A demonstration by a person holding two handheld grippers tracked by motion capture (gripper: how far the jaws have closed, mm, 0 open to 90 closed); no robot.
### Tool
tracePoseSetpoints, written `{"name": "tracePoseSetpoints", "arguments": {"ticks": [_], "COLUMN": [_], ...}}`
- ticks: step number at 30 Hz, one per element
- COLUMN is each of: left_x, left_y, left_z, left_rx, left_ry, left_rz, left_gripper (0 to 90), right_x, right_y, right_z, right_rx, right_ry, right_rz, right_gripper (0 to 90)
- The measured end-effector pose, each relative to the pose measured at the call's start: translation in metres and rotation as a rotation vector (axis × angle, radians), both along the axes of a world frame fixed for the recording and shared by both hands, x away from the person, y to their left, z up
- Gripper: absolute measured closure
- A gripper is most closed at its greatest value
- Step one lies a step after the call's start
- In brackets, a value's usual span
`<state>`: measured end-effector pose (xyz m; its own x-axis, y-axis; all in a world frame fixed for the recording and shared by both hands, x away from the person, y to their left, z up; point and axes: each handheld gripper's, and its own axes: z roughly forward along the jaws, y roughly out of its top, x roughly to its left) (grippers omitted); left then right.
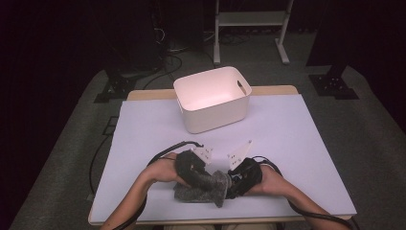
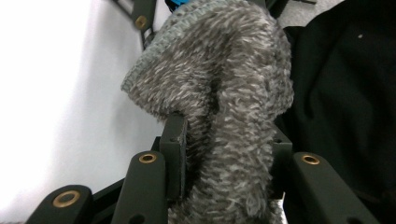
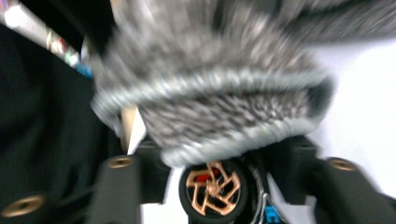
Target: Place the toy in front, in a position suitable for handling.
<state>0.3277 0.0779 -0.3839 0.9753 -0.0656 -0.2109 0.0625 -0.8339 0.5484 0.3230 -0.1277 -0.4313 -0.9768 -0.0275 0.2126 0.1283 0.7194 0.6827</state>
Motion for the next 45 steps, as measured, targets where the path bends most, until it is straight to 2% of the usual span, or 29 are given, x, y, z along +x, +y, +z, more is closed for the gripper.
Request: {"name": "tracePoseSetpoints", "arguments": {"ticks": [1, 4, 6, 7, 10, 13, 14, 17, 18, 21, 22, 23, 24, 25, 27, 28, 32, 34, 37, 43, 45], "left_x": [0.000, 0.001, 0.000, 0.000, 0.000, 0.005, 0.007, 0.015, 0.017, 0.020, 0.021, 0.020, 0.020, 0.020, 0.019, 0.018, 0.018, 0.019, 0.017, 0.015, 0.015], "left_y": [0.000, -0.001, -0.001, -0.001, 0.000, 0.000, 0.000, -0.003, -0.004, -0.006, -0.008, -0.009, -0.009, -0.009, -0.009, -0.008, -0.008, -0.009, -0.013, -0.039, -0.051], "left_z": [0.000, 0.000, 0.000, 0.001, 0.001, 0.006, 0.008, 0.015, 0.018, 0.020, 0.020, 0.019, 0.018, 0.016, 0.013, 0.012, 0.012, 0.014, 0.016, 0.020, 0.018], "left_rx": [0.000, -0.001, 0.001, 0.001, -0.001, -0.006, -0.008, -0.001, -0.008, -0.023, -0.029, -0.032, -0.032, -0.035, -0.035, -0.038, -0.040, -0.034, -0.052, -0.051, -0.039], "left_ry": [-0.001, 0.001, -0.001, -0.006, -0.009, -0.045, -0.059, -0.114, -0.132, -0.156, -0.160, -0.183, -0.189, -0.166, -0.152, -0.159, -0.159, -0.169, -0.168, -0.180, -0.171], "left_rz": [-0.003, -0.003, -0.012, -0.010, 0.000, 0.036, 0.051, 0.090, 0.104, 0.108, 0.094, 0.090, 0.102, 0.101, 0.087, 0.088, 0.087, 0.087, 0.078, 0.021, 0.001], "left_gripper": [61.6, 61.7, 61.6, 61.6, 61.7, 61.4, 61.4, 58.1, 54.1, 54.3, 57.0, 61.6, 67.2, 69.3, 73.1, 73.9, 76.1, 76.2, 76.3, 76.3, 76.3], "right_x": [-0.002, -0.005, -0.006, -0.006, -0.009, -0.009, -0.006, 0.003, 0.008, 0.016, 0.015, 0.016, 0.016, 0.016, 0.016, 0.016, 0.010, 0.008, 0.006, 0.009, 0.008], "right_y": [0.001, 0.006, 0.008, 0.008, 0.007, 0.004, 0.003, 0.000, -0.002, -0.006, -0.006, -0.006, -0.007, -0.008, -0.013, -0.016, -0.030, -0.036, -0.038, -0.033, -0.031], "right_z": [-0.002, -0.007, -0.010, -0.011, -0.011, -0.011, -0.010, -0.010, -0.012, -0.015, -0.015, -0.016, -0.016, -0.016, -0.014, -0.013, -0.008, -0.008, -0.007, -0.007, -0.007], "right_rx": [-0.032, -0.072, -0.083, -0.076, -0.063, -0.053, -0.049, -0.054, -0.047, -0.018, -0.016, -0.012, -0.008, -0.004, 0.027, 0.036, 0.059, 0.070, 0.075, 0.085, 0.091], "right_ry": [0.006, -0.034, -0.051, -0.043, -0.072, -0.136, -0.136, -0.178, -0.164, -0.132, -0.130, -0.125, -0.114, -0.106, -0.097, -0.088, -0.094, -0.097, -0.133, -0.135, -0.137], "right_rz": [0.010, 0.019, 0.012, 0.017, 0.000, -0.043, -0.054, -0.100, -0.115, -0.151, -0.154, -0.161, -0.168, -0.173, -0.186, -0.187, -0.194, -0.203, -0.211, -0.215, -0.217], "right_gripper": [43.3, 46.7, 55.5, 55.8, 56.3, 56.4, 56.4, 56.3, 56.3, 56.2, 56.1, 55.9, 55.5, 53.8, 44.2, 43.5, 46.0, 51.4, 56.0, 56.9, 57.0]}}
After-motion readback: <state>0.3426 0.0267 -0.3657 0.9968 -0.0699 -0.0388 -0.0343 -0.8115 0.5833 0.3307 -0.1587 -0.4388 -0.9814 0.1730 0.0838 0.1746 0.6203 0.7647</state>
